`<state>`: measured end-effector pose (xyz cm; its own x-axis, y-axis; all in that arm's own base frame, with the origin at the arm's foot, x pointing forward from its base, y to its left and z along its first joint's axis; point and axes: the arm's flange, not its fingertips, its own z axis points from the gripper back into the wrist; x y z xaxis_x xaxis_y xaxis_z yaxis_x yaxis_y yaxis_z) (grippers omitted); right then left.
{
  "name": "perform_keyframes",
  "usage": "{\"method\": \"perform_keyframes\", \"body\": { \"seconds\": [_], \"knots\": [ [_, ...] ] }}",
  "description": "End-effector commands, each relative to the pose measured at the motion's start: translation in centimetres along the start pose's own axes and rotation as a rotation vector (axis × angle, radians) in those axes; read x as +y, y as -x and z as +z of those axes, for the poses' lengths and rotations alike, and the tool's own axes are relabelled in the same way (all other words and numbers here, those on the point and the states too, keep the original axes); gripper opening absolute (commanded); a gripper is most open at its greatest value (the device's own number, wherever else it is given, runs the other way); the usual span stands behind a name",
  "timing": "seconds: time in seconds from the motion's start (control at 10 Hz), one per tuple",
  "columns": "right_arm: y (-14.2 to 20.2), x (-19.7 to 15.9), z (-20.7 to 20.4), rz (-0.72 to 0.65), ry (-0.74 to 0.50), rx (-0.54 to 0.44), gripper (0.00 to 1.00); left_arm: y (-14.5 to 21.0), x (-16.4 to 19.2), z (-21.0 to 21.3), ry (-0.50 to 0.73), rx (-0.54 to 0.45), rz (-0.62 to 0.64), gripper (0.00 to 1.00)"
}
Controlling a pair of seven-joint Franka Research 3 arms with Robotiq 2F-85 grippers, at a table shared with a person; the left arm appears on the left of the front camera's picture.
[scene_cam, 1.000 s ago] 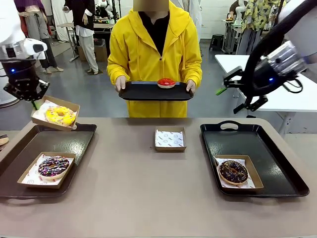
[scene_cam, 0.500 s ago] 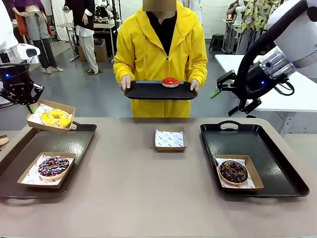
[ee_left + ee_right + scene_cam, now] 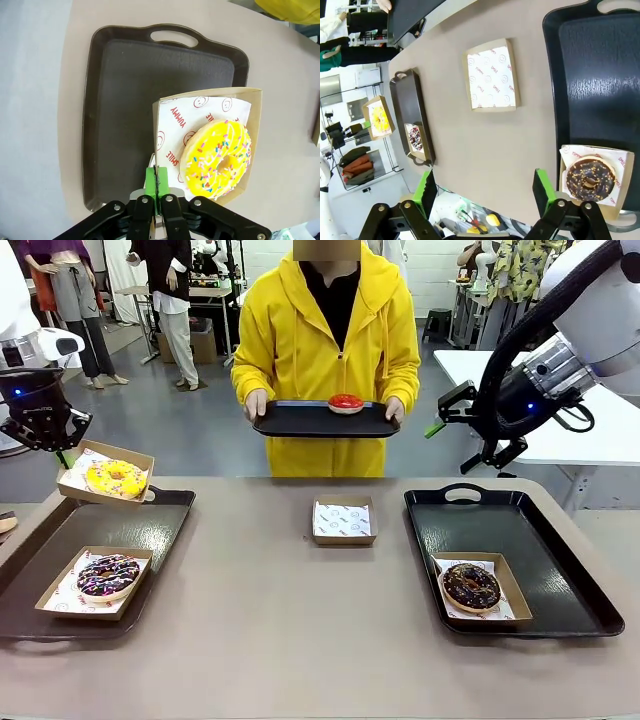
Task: Individually package the donuts and arrange them on the tray.
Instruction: Place the picked Paper togo box on the Handle tray while simultaneously picking up another Paper togo box from the table with the other hand.
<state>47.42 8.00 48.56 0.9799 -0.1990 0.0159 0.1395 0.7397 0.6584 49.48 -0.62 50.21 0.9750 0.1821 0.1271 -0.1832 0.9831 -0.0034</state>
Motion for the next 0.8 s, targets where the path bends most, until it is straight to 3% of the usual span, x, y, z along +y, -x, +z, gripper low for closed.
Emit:
{"method": "perform_keyframes", "body": {
  "seconds": [0.0, 0.2, 0.7],
  "knots": [
    [0.0, 1.6, -0.6, 0.085, 0.152, -0.037, 1.00, 0.0, 0.0, 0.0, 0.000, 0.000, 0.000, 0.01],
    [-1.8, 5.8, -2.8, 0.180, 0.321, -0.032, 1.00, -0.9, 1.0, -1.7, -0.001, -0.005, -0.050, 0.01],
    [-6.3, 11.0, -10.2, 0.227, 0.508, -0.017, 1.00, -1.9, 2.0, -5.7, 0.018, 0.032, -0.276, 0.01]
  ]
}}
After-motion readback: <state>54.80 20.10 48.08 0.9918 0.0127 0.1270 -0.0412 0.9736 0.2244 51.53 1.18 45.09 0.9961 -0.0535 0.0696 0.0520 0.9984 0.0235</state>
